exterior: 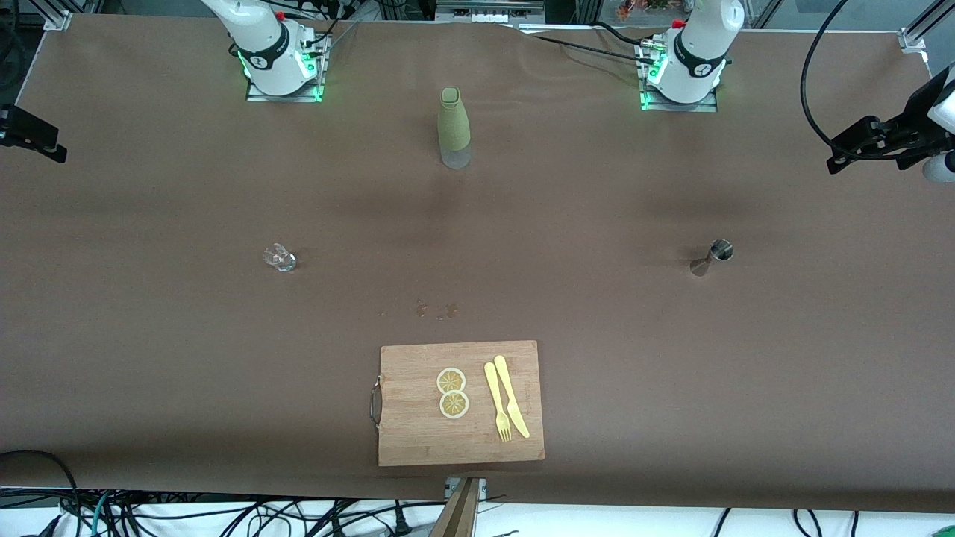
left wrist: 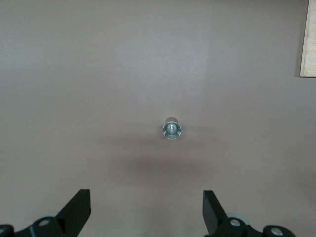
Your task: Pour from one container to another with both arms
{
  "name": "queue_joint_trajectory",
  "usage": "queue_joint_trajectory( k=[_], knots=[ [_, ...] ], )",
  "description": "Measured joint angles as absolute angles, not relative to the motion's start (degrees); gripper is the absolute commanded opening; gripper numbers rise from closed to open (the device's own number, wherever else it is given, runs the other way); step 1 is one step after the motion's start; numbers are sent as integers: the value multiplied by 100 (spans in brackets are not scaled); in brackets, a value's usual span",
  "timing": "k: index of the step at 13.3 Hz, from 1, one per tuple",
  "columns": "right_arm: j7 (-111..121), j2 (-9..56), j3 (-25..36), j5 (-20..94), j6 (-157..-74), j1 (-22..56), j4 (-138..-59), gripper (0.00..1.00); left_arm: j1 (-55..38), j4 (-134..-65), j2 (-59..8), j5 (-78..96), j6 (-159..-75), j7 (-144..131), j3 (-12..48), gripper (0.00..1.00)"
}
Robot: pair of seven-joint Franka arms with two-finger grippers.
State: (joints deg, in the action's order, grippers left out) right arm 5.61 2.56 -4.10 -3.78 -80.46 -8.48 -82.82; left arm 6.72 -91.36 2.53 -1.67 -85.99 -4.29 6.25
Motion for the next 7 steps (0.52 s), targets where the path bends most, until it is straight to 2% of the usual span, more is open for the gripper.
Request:
queue_joint_trajectory(
  k=[7],
  knots=[
    [435,473,-438,-16,-8348,-672,-8325,100,672,-9136,253,-167,-8599,-429,625,100]
  ],
)
